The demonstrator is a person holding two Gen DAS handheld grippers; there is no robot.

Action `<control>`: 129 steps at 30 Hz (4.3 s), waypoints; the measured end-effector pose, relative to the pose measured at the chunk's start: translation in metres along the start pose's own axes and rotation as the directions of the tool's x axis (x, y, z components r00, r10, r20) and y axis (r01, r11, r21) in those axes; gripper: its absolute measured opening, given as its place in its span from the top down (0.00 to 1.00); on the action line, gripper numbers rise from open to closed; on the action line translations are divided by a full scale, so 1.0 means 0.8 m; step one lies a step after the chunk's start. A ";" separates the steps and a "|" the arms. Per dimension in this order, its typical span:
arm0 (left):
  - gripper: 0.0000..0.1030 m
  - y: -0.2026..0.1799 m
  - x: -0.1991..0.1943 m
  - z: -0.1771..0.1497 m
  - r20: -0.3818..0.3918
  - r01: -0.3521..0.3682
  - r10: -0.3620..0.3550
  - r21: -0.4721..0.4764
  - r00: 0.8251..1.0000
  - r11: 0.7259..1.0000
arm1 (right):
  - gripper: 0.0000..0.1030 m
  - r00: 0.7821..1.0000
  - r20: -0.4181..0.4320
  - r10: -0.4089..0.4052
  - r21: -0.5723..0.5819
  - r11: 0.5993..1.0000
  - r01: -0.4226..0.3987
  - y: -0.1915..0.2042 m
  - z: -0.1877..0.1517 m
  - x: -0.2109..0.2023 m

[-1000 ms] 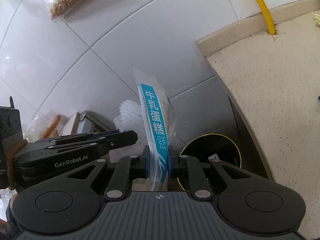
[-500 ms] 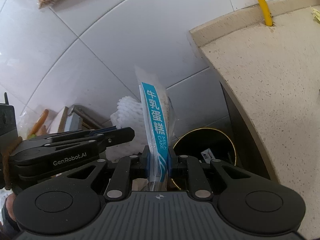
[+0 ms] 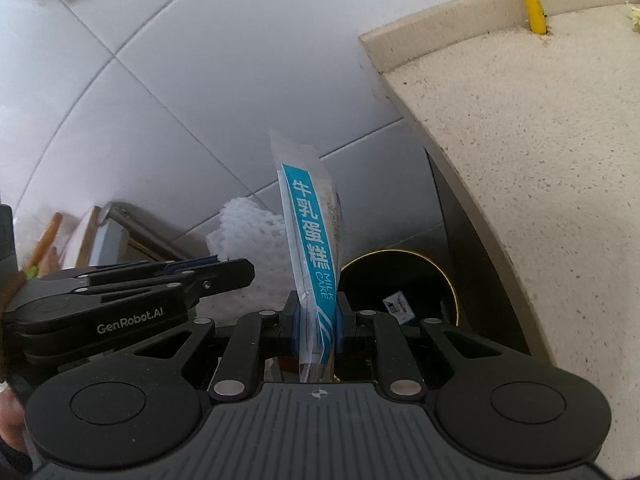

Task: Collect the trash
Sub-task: 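Lower both tools into the bin and open them to drop the net and bag, then move both open tools back toward the vegetable pile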

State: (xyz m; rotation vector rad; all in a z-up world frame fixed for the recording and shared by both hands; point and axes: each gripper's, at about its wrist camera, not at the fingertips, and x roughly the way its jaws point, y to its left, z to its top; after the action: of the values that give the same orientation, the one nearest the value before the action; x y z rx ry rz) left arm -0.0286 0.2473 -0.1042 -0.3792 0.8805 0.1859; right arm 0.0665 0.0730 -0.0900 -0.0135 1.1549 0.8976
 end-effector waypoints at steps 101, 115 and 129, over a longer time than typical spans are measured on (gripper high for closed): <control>0.46 -0.207 0.007 0.056 0.130 0.134 -0.175 0.274 0.976 0.952 | 0.36 0.879 0.318 -0.355 0.223 0.929 0.295 -0.128 -0.018 -0.197; 0.46 -0.310 0.050 0.054 -0.001 0.267 -0.289 0.389 0.957 0.882 | 0.36 0.802 0.306 -0.513 0.295 0.852 0.432 -0.201 -0.054 -0.252; 0.46 -0.335 0.073 0.056 -0.039 0.274 -0.279 0.355 0.960 0.894 | 0.22 0.880 0.174 -0.443 0.047 0.896 0.442 -0.217 -0.049 -0.212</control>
State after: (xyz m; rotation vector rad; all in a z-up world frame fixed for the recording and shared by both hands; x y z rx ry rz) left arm 0.1235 0.0193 -0.0576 -0.1577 0.8179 -0.2354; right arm 0.1244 -0.1619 -0.0473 -0.1826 0.9300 0.4753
